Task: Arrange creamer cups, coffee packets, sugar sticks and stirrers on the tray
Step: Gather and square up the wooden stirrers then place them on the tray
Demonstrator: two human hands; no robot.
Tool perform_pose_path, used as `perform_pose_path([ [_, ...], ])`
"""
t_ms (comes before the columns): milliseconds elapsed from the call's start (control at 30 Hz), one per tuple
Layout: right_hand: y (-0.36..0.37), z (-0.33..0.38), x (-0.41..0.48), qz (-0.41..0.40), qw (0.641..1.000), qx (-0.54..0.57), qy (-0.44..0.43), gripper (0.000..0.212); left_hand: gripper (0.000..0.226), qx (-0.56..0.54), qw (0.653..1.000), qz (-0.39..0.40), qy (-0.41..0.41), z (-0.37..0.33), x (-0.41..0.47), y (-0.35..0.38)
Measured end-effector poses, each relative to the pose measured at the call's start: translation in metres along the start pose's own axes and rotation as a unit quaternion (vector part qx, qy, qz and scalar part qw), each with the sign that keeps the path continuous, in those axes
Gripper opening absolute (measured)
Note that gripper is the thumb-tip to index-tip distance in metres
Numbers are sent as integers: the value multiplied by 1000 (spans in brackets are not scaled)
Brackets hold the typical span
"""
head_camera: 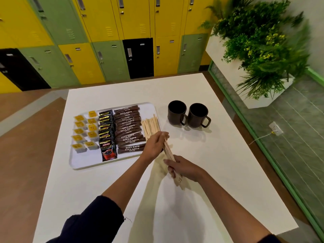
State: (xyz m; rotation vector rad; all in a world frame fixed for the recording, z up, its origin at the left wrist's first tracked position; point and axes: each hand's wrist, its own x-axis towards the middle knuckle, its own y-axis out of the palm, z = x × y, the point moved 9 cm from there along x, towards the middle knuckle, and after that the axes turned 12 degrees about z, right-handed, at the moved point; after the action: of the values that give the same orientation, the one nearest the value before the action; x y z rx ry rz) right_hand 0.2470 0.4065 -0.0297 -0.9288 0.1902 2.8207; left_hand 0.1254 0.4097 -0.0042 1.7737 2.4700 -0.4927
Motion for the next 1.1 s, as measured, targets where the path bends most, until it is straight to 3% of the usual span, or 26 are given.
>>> perform_pose_path([
  [133, 6, 5, 12, -2, 1000, 16, -5, 9, 31, -39, 999, -25, -28, 14, 3, -9],
  [267, 7, 11, 23, -22, 1000, 2, -4, 10, 29, -149, 986, -34, -69, 25, 4, -8],
  [433, 11, 23, 38, -26, 999, 15, -14, 12, 11, -210, 974, -49, -74, 31, 8, -17],
  [700, 11, 25, 58, -37, 998, 26, 39, 20, 11, -96, 989, -81, -73, 28, 27, -46],
  [800, 14, 17, 58, -6, 994, 27, 104, 11, 15, -71, 991, -93, -67, 25, 37, -60],
  [967, 13, 14, 68, -10, 988, 80, 134, 35, 8, -39, 994, -95, -41, 23, 45, -66],
  [1100, 5, 19, 77, -28, 988, 57, 142, 35, 6, -55, 994, -87, -38, 25, 48, -61],
])
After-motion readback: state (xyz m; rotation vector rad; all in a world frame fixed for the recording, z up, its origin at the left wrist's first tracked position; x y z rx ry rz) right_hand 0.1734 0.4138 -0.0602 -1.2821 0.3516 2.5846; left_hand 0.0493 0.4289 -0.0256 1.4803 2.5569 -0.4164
